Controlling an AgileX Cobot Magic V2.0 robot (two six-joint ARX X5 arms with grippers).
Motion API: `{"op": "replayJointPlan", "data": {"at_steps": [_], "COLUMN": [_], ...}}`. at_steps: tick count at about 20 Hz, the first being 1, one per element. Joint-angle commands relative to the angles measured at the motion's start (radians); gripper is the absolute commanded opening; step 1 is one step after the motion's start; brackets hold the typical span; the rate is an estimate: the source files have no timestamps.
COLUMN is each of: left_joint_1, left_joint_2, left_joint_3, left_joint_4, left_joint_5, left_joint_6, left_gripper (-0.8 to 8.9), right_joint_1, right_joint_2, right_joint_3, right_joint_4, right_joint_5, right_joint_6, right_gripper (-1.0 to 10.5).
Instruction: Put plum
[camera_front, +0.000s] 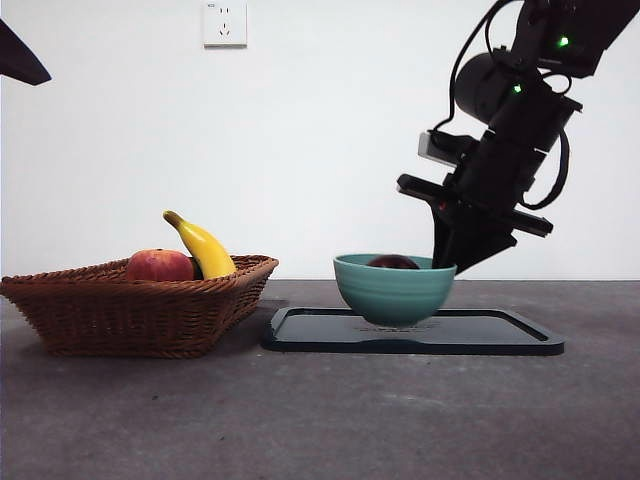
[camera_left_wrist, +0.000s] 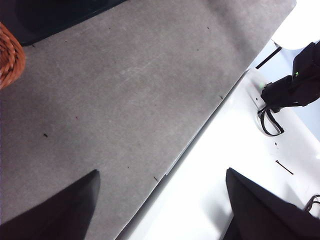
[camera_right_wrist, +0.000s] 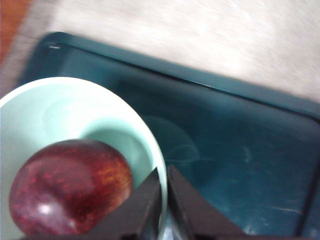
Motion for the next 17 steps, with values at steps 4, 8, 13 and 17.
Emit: {"op": "replayJointPlan", "data": {"at_steps": [4,8,13,17], "left_joint_1": [-0.004,-0.004,-0.004,-0.004], "left_joint_2": [0.006,0.006,0.006,0.006], "left_joint_3": [0.012,0.012,0.012,0.012], "left_joint_4": [0.005,0.003,-0.002,-0.002], "left_joint_5": [0.007,0.007,0.007,0.007], "left_joint_6": [0.016,0.016,0.016,0.017], "left_gripper": [4.03,4.03,4.03,4.03], "right_joint_1": [0.001,0.001,0.003,-0.002], "right_joint_2": [0.038,0.055,0.041,-0.041], "right_joint_3": [0.027,0.027,0.028,0.029], "right_joint_4": [0.002,-0.013,-0.016,-0.021], "right_joint_5": [-0.003,-0.003,0.001,0.023], "right_joint_6": [-0.011,-0.011,-0.002,-0.003], "right_gripper": [0.1,0.1,1.6,1.7]}}
